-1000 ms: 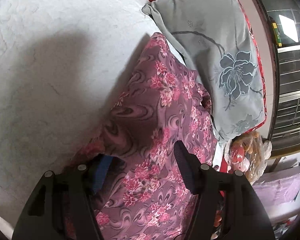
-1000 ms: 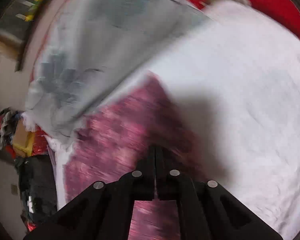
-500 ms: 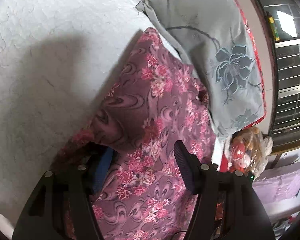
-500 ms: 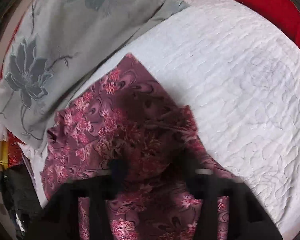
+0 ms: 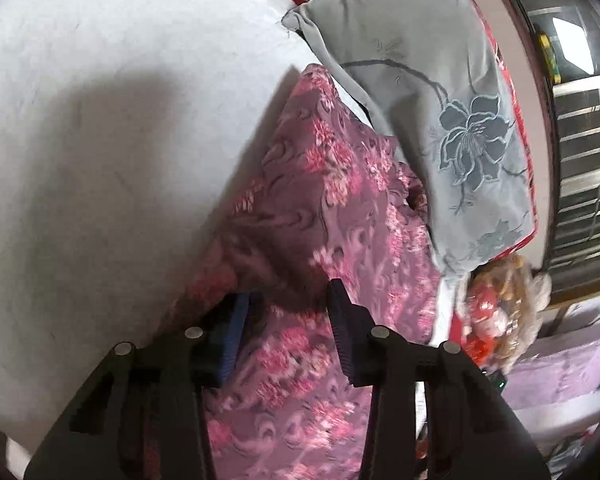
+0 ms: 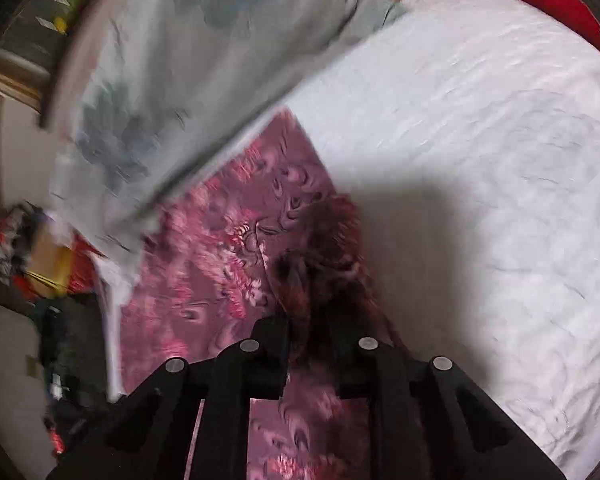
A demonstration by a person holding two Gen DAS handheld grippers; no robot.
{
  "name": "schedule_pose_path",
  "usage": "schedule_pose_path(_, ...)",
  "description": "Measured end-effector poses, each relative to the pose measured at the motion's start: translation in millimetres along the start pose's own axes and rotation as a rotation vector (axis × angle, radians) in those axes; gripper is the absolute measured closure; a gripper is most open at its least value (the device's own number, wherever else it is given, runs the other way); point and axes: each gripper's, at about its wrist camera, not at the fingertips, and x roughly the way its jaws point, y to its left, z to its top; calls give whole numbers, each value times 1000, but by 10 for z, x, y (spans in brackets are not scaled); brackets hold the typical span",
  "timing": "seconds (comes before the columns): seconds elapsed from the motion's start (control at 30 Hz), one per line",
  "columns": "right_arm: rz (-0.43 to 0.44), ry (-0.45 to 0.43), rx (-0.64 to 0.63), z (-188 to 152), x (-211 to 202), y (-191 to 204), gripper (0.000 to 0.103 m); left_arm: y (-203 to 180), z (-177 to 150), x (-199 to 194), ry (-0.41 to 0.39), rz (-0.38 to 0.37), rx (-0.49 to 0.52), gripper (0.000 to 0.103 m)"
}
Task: Fold small clothes
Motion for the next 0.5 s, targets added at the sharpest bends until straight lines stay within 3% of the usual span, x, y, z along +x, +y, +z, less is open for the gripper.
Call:
schedule_pose_path(0.07,49,-40,24,5,-91,-41,60,-55,-30,33,12,-11,-9,62)
schedule_pose_path(0.13,29,-24,22,32,-25,-37,48,-183,-48,79,13,31,27,58)
schedule_pose_path(0.2,-30,34,-34,79,57,16,83,-295,-61,68,12,44,63,58)
schedule_pose_path(0.23,-15,17,-57,90,187,180,96,-326,-57,38,0,42,78,58)
schedule_pose_path(0.27,21,-44,-102,76,53,240,96,-341,-53,14,-15,52,94,58)
schedule_pose_path(0.33,11,-81,-166,28,-14,310,96,-306,-36,71,-21,108,104,58)
schedule_pose_path(0.37,-25,-58,-184,2,32,283,93,-262,-24,154,1,146,102,58)
schedule_pose_path(0.4,-114,23,-205,-24,201,231,90,-198,-13,250,34,181,101,64)
schedule_pose_path(0.43,-150,75,-228,-35,286,193,94,-183,-15,234,32,182,103,67)
schedule_pose_path(0.5,-135,20,-262,-43,22,251,92,-208,-38,61,49,140,107,67)
